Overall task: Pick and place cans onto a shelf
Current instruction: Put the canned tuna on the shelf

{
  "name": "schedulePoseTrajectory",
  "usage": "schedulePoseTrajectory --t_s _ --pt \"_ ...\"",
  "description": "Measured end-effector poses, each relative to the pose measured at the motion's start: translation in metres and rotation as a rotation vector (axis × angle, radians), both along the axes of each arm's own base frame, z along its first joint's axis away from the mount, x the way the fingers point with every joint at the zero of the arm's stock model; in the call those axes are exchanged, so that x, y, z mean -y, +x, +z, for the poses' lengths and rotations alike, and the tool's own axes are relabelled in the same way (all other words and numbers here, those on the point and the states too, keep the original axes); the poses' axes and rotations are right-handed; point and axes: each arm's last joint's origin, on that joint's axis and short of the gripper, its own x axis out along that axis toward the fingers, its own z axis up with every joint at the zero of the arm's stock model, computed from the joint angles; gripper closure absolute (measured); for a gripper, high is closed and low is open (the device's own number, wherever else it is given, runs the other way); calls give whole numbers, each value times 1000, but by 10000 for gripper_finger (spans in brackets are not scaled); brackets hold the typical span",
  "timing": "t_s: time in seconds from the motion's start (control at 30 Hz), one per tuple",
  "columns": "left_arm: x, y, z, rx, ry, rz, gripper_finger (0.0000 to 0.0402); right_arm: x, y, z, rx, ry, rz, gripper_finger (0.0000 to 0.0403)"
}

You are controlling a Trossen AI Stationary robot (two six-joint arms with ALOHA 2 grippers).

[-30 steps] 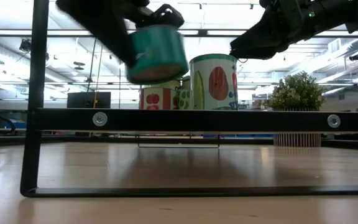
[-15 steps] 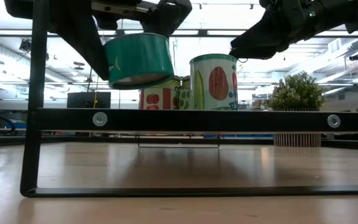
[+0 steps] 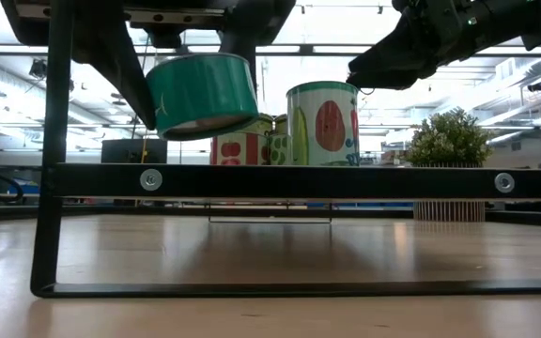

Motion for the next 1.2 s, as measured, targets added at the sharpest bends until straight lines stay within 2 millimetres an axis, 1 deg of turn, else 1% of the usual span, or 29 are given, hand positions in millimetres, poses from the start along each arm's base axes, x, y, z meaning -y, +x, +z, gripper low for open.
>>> schedulePoseTrajectory --t_s 0.13,0.3,0.5,0.77,1.2 --pt "1 1 0 9 2 -65 94 0 0 0 0 0 0 69" --pt "2 3 2 31 -24 -81 86 0 0 0 0 0 0 69" --pt "2 3 2 26 -37 -54 85 0 0 0 0 1 3 69" --pt "4 4 2 16 -101 -30 84 0 0 0 1 8 2 69" --pt "3 5 3 21 -105 -1 84 0 0 0 -3 -12 9 69"
